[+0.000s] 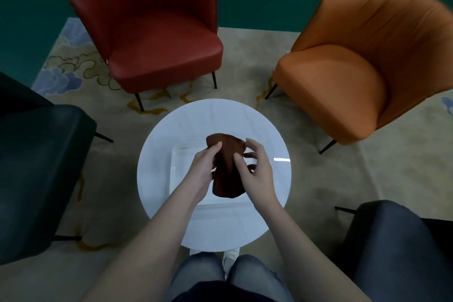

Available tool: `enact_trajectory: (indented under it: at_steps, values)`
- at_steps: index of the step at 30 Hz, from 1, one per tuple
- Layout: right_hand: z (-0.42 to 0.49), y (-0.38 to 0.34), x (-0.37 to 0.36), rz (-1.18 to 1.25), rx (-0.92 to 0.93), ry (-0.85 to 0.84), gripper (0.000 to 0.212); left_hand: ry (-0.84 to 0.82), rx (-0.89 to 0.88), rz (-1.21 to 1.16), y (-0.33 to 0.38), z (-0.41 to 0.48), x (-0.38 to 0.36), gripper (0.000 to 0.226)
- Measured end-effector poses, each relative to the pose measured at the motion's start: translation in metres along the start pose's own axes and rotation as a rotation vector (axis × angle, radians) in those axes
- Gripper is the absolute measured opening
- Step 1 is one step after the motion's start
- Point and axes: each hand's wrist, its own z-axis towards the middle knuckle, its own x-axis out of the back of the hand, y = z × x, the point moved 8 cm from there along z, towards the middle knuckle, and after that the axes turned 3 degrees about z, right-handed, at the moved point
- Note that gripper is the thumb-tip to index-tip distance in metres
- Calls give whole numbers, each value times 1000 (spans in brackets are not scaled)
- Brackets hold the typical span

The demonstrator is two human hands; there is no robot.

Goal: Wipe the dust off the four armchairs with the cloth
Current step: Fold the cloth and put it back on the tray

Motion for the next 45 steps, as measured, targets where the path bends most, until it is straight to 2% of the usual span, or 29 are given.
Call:
enact_trajectory:
  at_steps: [3,7,12,17,22,25,29,31,35,39,43,45]
  values:
    - [8,17,9,61,-188,7,47,-50,0,-25,2,3,-4,34]
    - [10,37,-7,337,-481,-209,54,-127,-54,-9,10,3,-10,37]
    - [14,26,-7,440,-410,-230,36,-133,-109,62,14,0,-6,40]
    - [8,23,-10,316,-397,-220,47,98,-124,9,19,-6,7,32]
    - [2,12,-12,300,-285,-270,32,251,-96,11,16,-9,15,32]
    - [2,10,-12,299,-250,-287,25,237,-47,29,9,-7,15,36]
    - [6,10,-4,347,-227,-200,24,65,13,-21,-3,-6,6,49]
    - [7,10,0,351,-211,-176,20,35,13,-32,-9,-5,6,38]
    - [10,14,4,280,-202,-138,20,170,-78,87,-4,-5,18,17]
    - [9,23,6,272,-277,-123,24,228,-113,128,3,-5,18,10]
    - [7,35,2,439,-446,-203,28,135,-78,-20,1,-6,14,3]
    - [8,40,-2,537,-541,-266,43,100,-62,-29,0,-7,14,3]
